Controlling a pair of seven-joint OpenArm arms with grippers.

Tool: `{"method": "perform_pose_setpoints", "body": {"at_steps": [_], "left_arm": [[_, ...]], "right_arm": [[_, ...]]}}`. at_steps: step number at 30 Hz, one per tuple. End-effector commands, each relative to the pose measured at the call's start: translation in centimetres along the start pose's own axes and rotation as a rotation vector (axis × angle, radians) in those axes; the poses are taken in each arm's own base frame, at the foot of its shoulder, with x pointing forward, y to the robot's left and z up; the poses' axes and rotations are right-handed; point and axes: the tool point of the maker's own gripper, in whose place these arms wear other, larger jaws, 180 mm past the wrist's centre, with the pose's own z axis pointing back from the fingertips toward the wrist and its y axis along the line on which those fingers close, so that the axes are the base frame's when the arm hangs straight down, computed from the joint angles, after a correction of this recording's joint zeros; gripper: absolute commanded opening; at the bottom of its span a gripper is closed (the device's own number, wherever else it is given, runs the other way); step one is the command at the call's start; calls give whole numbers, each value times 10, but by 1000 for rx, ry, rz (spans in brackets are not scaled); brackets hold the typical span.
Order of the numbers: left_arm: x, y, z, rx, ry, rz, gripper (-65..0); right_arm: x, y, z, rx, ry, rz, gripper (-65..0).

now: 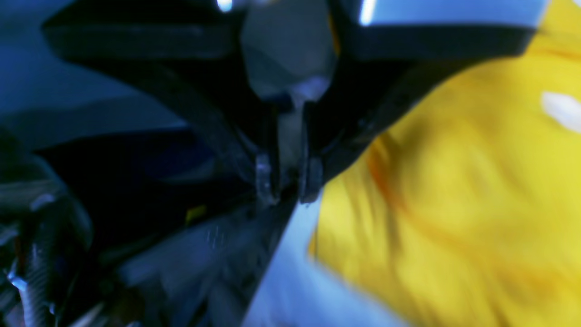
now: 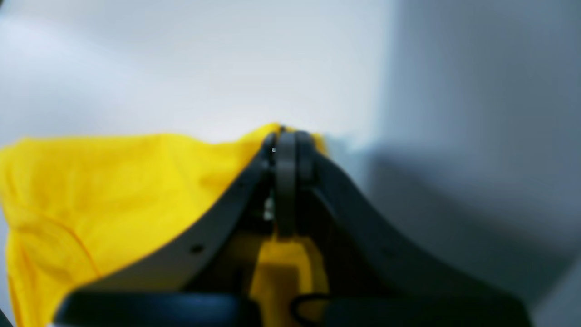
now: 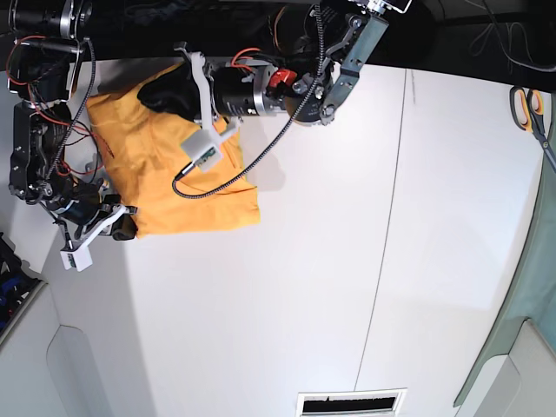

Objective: Layout the t-shirt on the table in an organized manner, then fold the t-shirt properly
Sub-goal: 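Press and tuck the folded shirt edges with both grippers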

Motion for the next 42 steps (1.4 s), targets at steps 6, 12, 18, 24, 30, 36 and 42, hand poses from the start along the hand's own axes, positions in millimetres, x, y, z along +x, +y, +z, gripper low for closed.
{"method": "perform_pose_setpoints", "body": {"at_steps": [6, 12, 18, 24, 30, 36, 42], "left_arm": [[-3, 19, -8, 16, 29, 15, -561], [-10, 74, 19, 158, 15, 116, -560], [-6, 125, 65, 284, -10, 146, -561], [27, 167, 107, 398, -24, 90, -561], [58, 188, 126, 456, -26, 23, -561], [81, 192, 131, 476, -35, -27, -561], [82, 193, 132, 477, -34, -30, -560]], "right_arm": [[1, 8, -7, 9, -1, 100, -650], [-7, 8, -7, 8, 14, 97, -650], [-29, 5, -4, 8, 55, 78, -650], [-66, 15, 2, 60, 80, -12, -650], [-101, 47, 15, 113, 84, -27, -650], [-115, 89, 30, 175, 58, -20, -650], [-117, 104, 32, 198, 48, -27, -650]]}}
